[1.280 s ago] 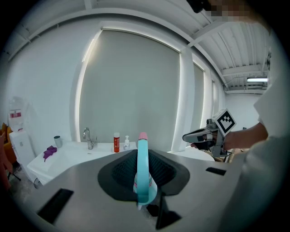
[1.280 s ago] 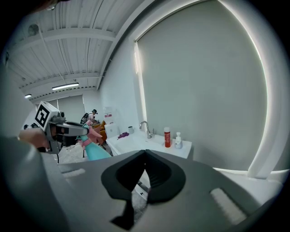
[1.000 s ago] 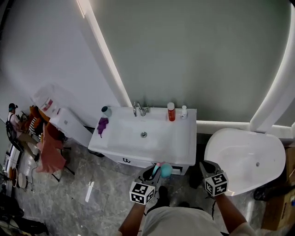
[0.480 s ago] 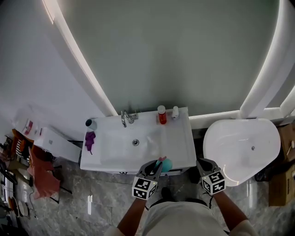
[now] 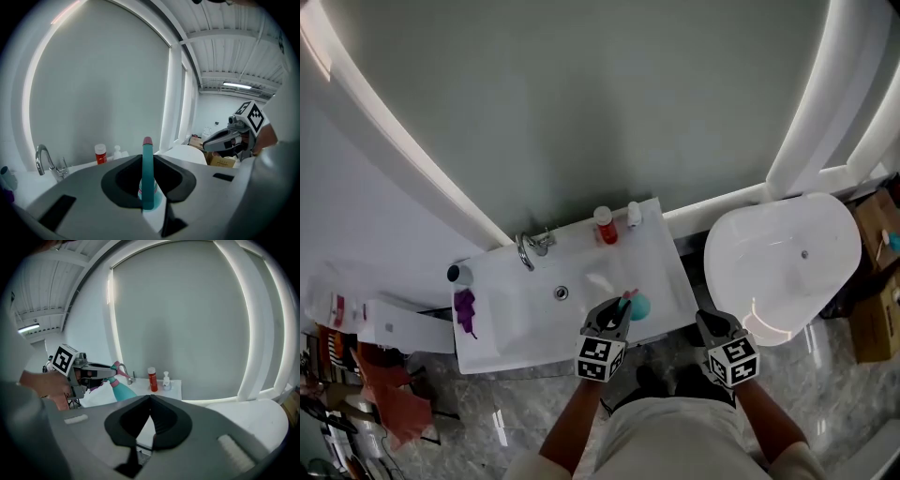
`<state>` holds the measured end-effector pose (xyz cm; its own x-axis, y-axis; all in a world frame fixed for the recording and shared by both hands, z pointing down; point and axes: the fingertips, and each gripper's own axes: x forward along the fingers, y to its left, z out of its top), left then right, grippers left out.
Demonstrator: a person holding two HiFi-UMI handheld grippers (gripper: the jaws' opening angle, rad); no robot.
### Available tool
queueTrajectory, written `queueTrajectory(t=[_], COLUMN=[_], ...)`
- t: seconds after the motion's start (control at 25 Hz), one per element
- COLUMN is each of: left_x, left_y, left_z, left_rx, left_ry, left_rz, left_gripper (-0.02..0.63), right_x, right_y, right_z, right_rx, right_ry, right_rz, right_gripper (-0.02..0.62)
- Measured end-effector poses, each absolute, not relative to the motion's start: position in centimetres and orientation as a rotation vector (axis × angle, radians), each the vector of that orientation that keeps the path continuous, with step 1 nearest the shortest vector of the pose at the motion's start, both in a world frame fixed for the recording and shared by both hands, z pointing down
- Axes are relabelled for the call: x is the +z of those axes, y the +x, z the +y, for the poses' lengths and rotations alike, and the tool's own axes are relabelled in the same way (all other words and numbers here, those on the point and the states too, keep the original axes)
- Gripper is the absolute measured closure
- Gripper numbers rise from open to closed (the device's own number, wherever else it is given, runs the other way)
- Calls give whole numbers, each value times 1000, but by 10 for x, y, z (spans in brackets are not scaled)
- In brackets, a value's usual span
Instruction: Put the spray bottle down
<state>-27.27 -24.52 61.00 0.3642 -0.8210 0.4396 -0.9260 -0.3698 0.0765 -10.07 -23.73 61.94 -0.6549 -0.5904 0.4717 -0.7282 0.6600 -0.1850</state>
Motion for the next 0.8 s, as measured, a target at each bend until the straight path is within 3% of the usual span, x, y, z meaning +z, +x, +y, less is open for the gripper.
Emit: queueTrajectory(t=[0.8], left_x=[718], left_y=[-243], left_z=[-384], left_rx=[714], left_ry=[2326], left_rz=[-1434], left_gripper=[538], right_x=[675], right_y=[-91], right_z=[-327], right_rx=[670], right_ry=[1054], right_rz=[-2414], right_gripper=[584])
